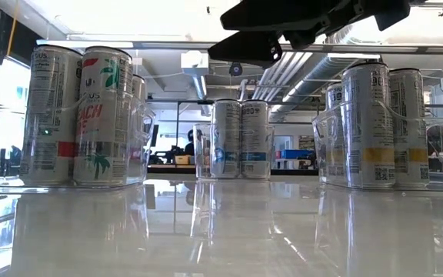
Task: Sort soda cans
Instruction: Move the bottom left transparent bin to the top left of the table
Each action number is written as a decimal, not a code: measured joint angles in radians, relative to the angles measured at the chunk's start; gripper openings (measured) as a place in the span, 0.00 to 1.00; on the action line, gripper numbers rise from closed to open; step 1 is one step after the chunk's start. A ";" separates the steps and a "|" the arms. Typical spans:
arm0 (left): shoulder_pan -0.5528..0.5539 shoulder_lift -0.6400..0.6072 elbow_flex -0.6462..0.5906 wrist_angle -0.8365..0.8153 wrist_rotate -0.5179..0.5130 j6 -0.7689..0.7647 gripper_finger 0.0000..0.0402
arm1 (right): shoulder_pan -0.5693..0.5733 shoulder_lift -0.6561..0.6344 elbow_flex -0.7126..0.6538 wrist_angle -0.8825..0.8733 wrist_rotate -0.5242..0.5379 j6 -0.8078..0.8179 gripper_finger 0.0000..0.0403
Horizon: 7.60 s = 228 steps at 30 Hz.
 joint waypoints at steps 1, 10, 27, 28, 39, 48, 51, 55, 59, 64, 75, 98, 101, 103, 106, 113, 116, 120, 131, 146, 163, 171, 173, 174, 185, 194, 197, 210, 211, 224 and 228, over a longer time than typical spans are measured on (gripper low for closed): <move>0.000 -0.006 -0.030 0.002 0.005 -0.012 0.63 | 0.000 0.000 0.000 0.000 0.000 0.000 0.77; 0.042 -0.121 -0.339 0.111 -0.030 -0.098 0.09 | 0.001 0.000 0.000 -0.042 0.000 0.070 0.77; 0.284 -0.175 -0.528 0.187 -0.328 -0.123 0.00 | 0.001 0.000 0.000 -0.070 0.016 0.152 0.77; 0.308 -0.175 -0.527 0.183 -0.349 -0.122 0.00 | 0.001 0.000 0.000 -0.070 0.016 0.156 0.77; 0.604 -0.177 -0.527 0.181 -0.529 0.058 0.00 | 0.002 0.000 0.000 -0.074 0.016 0.182 0.77; 0.815 -0.177 -0.527 0.298 -0.634 0.341 0.00 | 0.006 0.002 0.000 -0.089 0.088 0.210 0.77; 0.884 -0.177 -0.527 0.313 -0.649 0.429 0.00 | 0.006 0.026 0.000 -0.068 0.058 0.210 0.76; 0.967 -0.186 -0.527 0.300 -0.651 0.518 0.00 | -0.003 0.087 0.009 -0.045 0.051 0.209 0.69; 1.008 -0.228 -0.527 0.273 -0.657 0.556 0.00 | -0.045 0.161 0.086 -0.070 0.017 0.187 0.56; 1.024 -0.328 -0.525 0.200 -0.676 0.525 0.00 | -0.119 0.283 0.237 -0.194 0.023 0.180 0.42; 0.841 -0.598 -0.525 0.201 -0.508 0.488 0.00 | -0.189 0.461 0.488 -0.327 0.075 0.185 0.16; 0.897 -0.622 -0.952 0.867 -0.621 0.463 0.00 | -0.135 0.400 0.653 -0.857 0.156 0.282 0.03; 0.961 -0.622 -0.985 0.972 -0.613 0.555 0.00 | -0.100 0.369 0.656 -0.921 0.178 0.309 0.03; 1.003 -0.622 -0.996 1.040 -0.611 0.628 0.00 | -0.073 0.366 0.655 -0.966 0.199 0.326 0.03; 1.073 -0.622 -1.004 1.130 -0.606 0.751 0.00 | -0.035 0.360 0.653 -1.007 0.209 0.343 0.03; 1.257 -0.621 -1.005 1.258 -0.559 1.013 0.00 | 0.033 0.356 0.650 -1.068 0.216 0.354 0.03; 1.344 -0.622 -1.005 1.334 -0.524 1.136 0.00 | 0.049 0.356 0.650 -1.053 0.243 0.347 0.03; 1.478 -0.623 -1.004 1.475 -0.442 1.257 0.00 | 0.050 0.363 0.650 -1.007 0.243 0.332 0.03; 1.752 -0.621 -1.003 1.778 -0.153 1.450 0.00 | 0.049 0.366 0.650 -0.829 0.239 0.296 0.03; 1.838 -0.676 -0.673 1.139 0.091 1.496 0.00 | -0.132 0.468 0.650 -0.452 0.158 0.108 0.03; 1.727 -0.657 -0.951 1.482 0.096 1.306 0.00 | -0.205 0.576 0.650 -0.316 0.287 0.168 0.03; 1.790 -0.506 -0.953 1.721 0.104 1.361 0.00 | -0.231 0.576 0.650 -0.317 0.282 0.174 0.03; 1.811 -0.458 -0.945 1.784 0.120 1.371 0.00 | -0.239 0.576 0.650 -0.318 0.283 0.173 0.03; 1.821 -0.435 -0.937 1.810 0.131 1.377 0.00 | -0.243 0.576 0.650 -0.319 0.283 0.173 0.03; 1.861 -0.245 -0.787 1.820 0.186 1.458 0.00 | -0.260 0.576 0.650 -0.325 0.313 0.174 0.03; 1.859 -0.406 -0.784 1.606 0.092 1.542 0.00 | -0.189 0.476 0.650 -0.454 0.302 0.106 0.03; 1.851 -0.507 -0.786 1.509 0.067 1.562 0.00 | -0.138 0.405 0.650 -0.574 0.259 0.079 0.03; 1.666 -0.877 -0.812 1.188 0.030 1.488 0.00 | 0.073 0.036 0.650 -1.402 -0.012 0.380 0.04; 1.648 -0.888 -0.821 1.186 0.031 1.475 0.00 | 0.089 0.016 0.650 -1.446 -0.048 0.430 0.06; 1.467 -0.903 -0.897 1.212 0.015 1.360 0.00 | 0.353 -0.077 0.518 -1.730 -0.002 0.854 0.61; 1.387 -0.912 -0.897 1.209 0.011 1.365 0.00 | 0.318 -0.140 0.354 -1.619 0.131 0.838 0.63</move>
